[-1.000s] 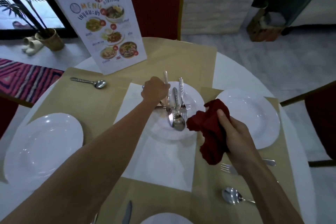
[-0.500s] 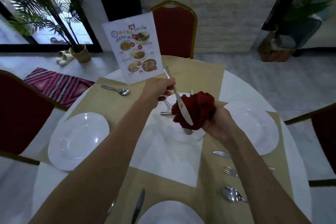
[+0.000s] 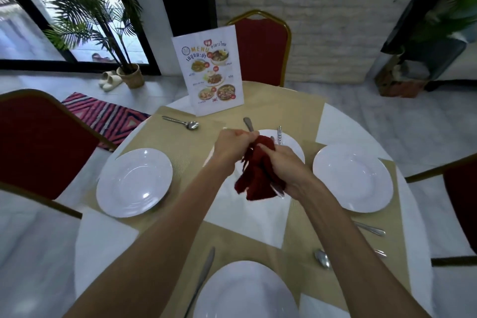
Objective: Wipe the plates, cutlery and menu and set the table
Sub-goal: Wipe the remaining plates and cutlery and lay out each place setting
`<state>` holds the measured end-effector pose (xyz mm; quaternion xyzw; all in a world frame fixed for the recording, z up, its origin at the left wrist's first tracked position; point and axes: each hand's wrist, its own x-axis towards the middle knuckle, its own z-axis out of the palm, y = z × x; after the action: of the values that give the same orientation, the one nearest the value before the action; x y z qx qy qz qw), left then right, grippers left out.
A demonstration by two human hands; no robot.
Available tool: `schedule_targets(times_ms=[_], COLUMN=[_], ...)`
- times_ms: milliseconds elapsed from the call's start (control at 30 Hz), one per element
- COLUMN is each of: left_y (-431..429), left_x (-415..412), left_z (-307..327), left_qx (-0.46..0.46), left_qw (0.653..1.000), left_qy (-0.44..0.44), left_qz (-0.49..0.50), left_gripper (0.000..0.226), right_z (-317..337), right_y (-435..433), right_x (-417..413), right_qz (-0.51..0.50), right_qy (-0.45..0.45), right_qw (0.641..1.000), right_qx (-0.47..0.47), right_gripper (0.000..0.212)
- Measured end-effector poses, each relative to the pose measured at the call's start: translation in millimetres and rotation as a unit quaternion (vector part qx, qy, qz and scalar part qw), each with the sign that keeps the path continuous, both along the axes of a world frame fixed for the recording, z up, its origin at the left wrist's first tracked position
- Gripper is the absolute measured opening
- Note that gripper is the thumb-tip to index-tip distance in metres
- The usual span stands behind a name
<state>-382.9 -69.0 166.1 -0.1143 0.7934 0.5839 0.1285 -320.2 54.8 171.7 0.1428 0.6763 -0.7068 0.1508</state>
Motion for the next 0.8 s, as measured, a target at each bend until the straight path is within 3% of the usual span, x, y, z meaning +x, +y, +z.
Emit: schedule_targets(times_ms=[100, 233, 433, 567, 633, 700, 800], left_y=[-8.1, -26.2, -21.2, -49.0, -57.4, -47.3, -16.0], left_x=[11.5, 21.3, 60.9, 56.0, 64.0, 80.4, 110.6], left_z=[5.2, 8.2, -5.0, 13.9, 18.3, 20.8, 18.7], left_qx=[-0.006, 0.018, 0.040, 0.074, 0.064, 0.022, -0.071], left_qw=[1.000, 0.996, 0.994, 0.967, 0.953, 0.955, 0.959], left_qy=[-0.002, 0.002, -0.016, 0.049, 0.087, 0.127, 0.228], left_qz=[0.018, 0.089, 0.100, 0.241, 0.282, 0.268, 0.155], left_gripper=[0.025, 0.023, 0.025, 0.017, 0.016, 0.014, 0.012], right_z=[1.2, -12.2, -8.4, -12.7, -20.3, -28.1, -19.4], right_y=[-12.4, -7.0, -8.4, 17.7, 32.1, 34.7, 21.4], right_x=[14.4, 38.7, 50.7, 76.9, 84.0, 84.5, 80.6], right_qz=[-0.005, 0.062, 0.102, 0.103, 0.057, 0.000, -0.042], right_qy=[-0.014, -0.001, 0.000, -0.036, -0.063, -0.121, -0.142], right_qw=[1.000, 0.997, 0.992, 0.994, 0.994, 0.975, 0.948], right_qx=[-0.018, 0.036, 0.079, 0.003, -0.069, -0.185, -0.282], right_gripper=[0.027, 0.025, 0.024, 0.023, 0.022, 0.025, 0.039])
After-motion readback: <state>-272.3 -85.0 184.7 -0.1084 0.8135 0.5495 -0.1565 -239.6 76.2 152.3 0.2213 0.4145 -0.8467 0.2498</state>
